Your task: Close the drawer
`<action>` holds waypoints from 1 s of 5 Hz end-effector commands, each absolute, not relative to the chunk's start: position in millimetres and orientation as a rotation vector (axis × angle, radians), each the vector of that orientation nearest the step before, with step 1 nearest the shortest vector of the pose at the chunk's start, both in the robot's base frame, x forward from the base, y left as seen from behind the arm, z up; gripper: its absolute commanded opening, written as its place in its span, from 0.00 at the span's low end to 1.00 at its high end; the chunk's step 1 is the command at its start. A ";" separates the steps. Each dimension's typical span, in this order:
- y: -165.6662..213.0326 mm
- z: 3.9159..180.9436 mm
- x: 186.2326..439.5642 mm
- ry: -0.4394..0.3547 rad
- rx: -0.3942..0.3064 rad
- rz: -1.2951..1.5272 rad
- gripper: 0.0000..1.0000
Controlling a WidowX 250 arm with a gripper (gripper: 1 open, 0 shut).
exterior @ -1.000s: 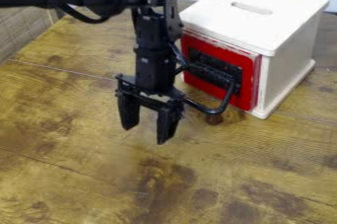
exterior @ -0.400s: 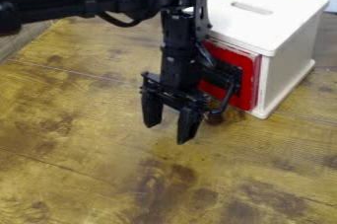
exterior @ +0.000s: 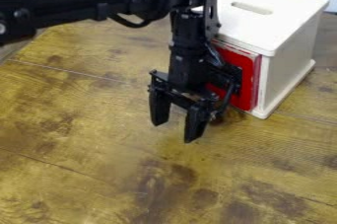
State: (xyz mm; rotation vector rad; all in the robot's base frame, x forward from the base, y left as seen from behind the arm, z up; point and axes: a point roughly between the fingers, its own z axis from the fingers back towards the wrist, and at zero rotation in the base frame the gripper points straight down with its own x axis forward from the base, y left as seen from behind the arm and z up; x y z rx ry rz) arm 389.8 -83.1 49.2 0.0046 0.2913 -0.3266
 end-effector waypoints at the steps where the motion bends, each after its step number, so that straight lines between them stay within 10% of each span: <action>1: -93.8 73.4 404.2 0.196 0.000 -0.303 1.00; 5: -66.3 82.8 415.1 0.155 -0.011 -0.160 1.00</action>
